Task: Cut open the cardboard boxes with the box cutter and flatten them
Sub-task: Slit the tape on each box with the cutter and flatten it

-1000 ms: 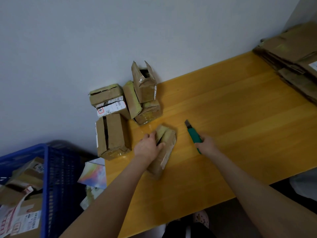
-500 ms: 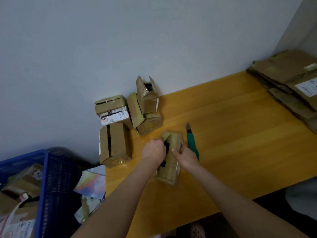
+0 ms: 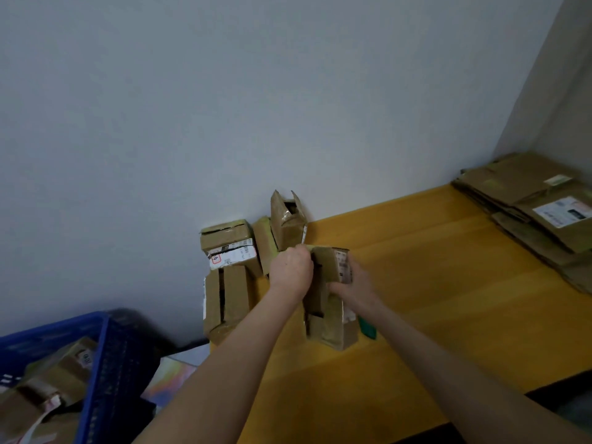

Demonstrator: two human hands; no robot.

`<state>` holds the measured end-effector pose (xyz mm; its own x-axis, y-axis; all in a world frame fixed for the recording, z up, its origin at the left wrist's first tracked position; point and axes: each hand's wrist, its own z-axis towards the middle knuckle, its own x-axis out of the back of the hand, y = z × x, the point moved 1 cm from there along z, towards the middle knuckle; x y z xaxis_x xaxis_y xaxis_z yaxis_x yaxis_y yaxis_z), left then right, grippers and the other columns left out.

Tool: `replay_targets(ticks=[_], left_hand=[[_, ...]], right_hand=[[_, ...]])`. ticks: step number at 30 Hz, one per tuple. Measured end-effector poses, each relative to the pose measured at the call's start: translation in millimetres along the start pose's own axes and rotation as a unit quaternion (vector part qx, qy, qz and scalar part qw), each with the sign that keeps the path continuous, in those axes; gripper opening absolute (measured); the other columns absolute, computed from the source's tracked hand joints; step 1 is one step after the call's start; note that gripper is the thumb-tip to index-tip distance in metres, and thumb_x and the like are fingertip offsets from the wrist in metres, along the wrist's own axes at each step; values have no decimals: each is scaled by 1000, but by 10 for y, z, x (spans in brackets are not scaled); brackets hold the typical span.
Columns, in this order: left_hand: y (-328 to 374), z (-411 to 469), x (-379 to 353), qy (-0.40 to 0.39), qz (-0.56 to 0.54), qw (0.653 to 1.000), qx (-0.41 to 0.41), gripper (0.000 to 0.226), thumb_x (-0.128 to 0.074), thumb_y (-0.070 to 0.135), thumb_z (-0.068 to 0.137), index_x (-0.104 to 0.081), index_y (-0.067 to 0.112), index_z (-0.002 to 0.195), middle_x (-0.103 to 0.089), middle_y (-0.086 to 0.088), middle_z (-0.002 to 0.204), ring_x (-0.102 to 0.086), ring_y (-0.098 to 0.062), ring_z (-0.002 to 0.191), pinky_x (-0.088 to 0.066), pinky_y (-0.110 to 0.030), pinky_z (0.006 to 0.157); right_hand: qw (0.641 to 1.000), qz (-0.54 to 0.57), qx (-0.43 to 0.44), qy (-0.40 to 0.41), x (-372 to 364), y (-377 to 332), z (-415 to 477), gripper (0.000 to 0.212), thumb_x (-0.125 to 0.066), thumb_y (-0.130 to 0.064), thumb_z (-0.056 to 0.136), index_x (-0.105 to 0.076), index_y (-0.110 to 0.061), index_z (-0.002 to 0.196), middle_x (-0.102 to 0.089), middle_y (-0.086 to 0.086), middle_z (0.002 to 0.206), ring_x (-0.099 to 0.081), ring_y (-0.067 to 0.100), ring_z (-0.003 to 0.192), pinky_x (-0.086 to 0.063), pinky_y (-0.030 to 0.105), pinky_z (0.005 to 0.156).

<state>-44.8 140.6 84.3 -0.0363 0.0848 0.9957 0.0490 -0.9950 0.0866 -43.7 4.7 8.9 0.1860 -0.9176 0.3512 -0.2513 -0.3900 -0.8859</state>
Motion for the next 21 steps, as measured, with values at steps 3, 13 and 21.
replay_targets(ticks=[3, 13, 21], left_hand=[[-72, 5, 53, 16, -13, 1000, -4, 18, -41, 13, 101, -59, 11, 101, -52, 0, 77, -53, -17, 67, -46, -26, 58], [-201, 158, 189, -10, -303, 950, 71, 35, -47, 23, 101, -52, 12, 68, -50, 2, 65, -51, -20, 72, -34, -30, 60], [50, 3, 86, 5, -360, 931, 68, 30, -48, 23, 100, -58, 7, 77, -50, 1, 66, -48, -15, 66, -36, -29, 62]], right_hand=[[999, 10, 34, -24, 101, -234, -189, 51, -71, -15, 72, -47, -25, 116, -61, 0, 98, -62, 19, 89, -57, 46, 79], [990, 133, -37, -35, 267, -166, -169, 57, -65, -25, 90, -42, -27, 142, -63, 6, 120, -64, 22, 100, -56, 40, 82], [977, -189, -45, 88, 149, -302, -57, 93, -71, -45, 80, -15, -19, 150, -44, 8, 136, -52, 29, 117, -46, 39, 87]])
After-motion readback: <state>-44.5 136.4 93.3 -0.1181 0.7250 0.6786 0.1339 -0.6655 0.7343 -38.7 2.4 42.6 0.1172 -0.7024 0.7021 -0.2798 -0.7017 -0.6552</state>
